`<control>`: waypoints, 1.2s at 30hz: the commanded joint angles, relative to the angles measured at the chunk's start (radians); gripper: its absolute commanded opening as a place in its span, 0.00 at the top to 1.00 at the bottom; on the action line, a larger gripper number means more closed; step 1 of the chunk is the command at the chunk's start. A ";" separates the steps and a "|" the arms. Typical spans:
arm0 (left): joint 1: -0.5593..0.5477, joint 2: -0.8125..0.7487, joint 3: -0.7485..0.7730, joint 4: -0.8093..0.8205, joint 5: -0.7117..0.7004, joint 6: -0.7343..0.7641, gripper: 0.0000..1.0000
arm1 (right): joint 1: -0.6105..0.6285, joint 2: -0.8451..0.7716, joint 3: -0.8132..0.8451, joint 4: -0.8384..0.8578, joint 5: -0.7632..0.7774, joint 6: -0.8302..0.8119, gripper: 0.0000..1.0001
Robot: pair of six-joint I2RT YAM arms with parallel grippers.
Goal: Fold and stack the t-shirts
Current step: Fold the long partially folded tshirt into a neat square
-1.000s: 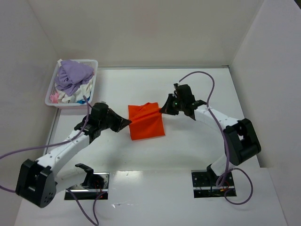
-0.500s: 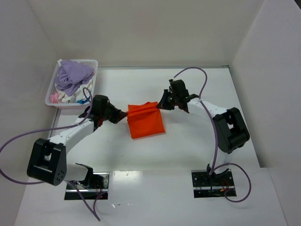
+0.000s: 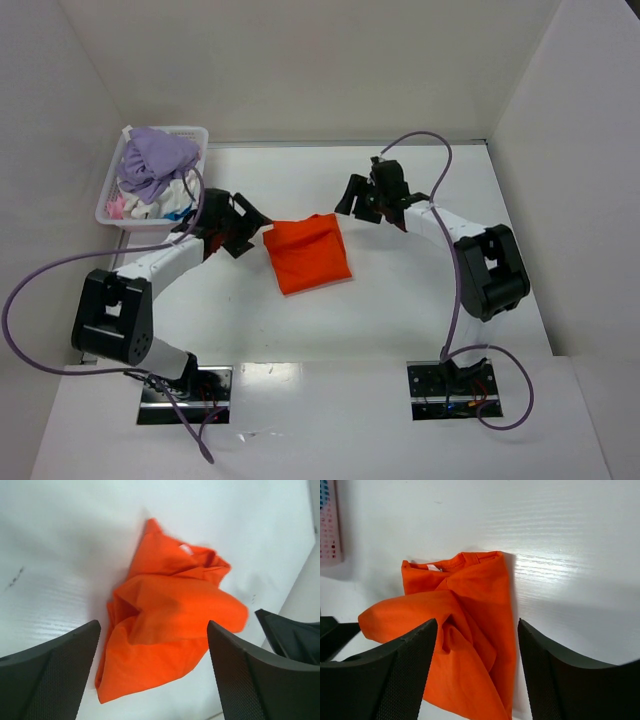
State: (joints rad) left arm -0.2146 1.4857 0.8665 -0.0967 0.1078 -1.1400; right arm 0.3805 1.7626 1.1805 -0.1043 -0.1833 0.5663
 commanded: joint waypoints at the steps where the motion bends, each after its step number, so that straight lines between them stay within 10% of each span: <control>1: 0.004 -0.099 0.063 0.005 -0.072 0.155 0.05 | -0.003 -0.067 0.027 0.052 -0.002 -0.023 0.30; 6: 0.004 -0.169 0.063 -0.009 -0.057 0.235 0.05 | -0.003 -0.150 -0.068 0.093 -0.030 -0.023 0.48; 19: 0.004 -0.093 0.008 0.049 0.213 0.361 0.14 | 0.017 -0.315 -0.274 0.264 -0.188 -0.069 0.47; 26: -0.005 -0.010 0.035 0.048 0.236 0.361 0.51 | 0.040 -0.192 -0.223 0.255 -0.288 -0.092 0.89; 30: -0.005 0.024 0.045 0.008 0.165 0.361 0.74 | 0.087 -0.147 -0.214 0.264 -0.278 -0.101 0.90; 36: 0.004 0.091 0.060 0.037 0.128 0.341 0.76 | 0.101 -0.095 -0.205 0.264 -0.257 -0.131 0.92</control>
State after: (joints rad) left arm -0.2180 1.5265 0.8803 -0.0917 0.2584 -0.7937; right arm 0.4782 1.6569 0.9291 0.1051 -0.4416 0.4755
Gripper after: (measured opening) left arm 0.240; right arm 0.085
